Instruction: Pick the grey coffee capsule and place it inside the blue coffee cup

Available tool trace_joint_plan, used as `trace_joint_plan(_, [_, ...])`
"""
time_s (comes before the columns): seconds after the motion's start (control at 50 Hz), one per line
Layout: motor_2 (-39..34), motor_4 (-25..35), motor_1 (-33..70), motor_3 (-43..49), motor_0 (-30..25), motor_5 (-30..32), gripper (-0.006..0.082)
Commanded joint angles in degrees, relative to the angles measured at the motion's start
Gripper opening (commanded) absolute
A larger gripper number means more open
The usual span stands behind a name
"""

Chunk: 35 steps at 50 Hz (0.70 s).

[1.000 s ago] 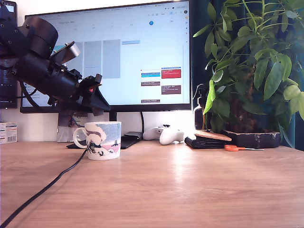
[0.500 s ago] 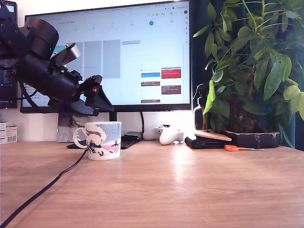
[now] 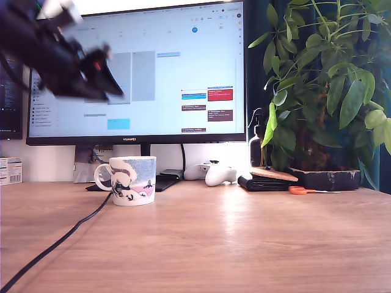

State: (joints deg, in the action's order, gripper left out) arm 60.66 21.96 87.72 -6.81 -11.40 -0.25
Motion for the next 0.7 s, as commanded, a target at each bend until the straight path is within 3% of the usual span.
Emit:
trace_joint_plan(0.0, [0.33, -0.59, -1.68, 1.33, 1.31, 0.74, -0.0028])
trace_joint_plan(0.44, [0.31, -12.35, -12.72, 14.64, 6.69, 2.86, -0.0019])
trace_joint_plan(0.68, [0.31, -13.88, -14.75, 17.57, 7.61, 3.30, -0.0019])
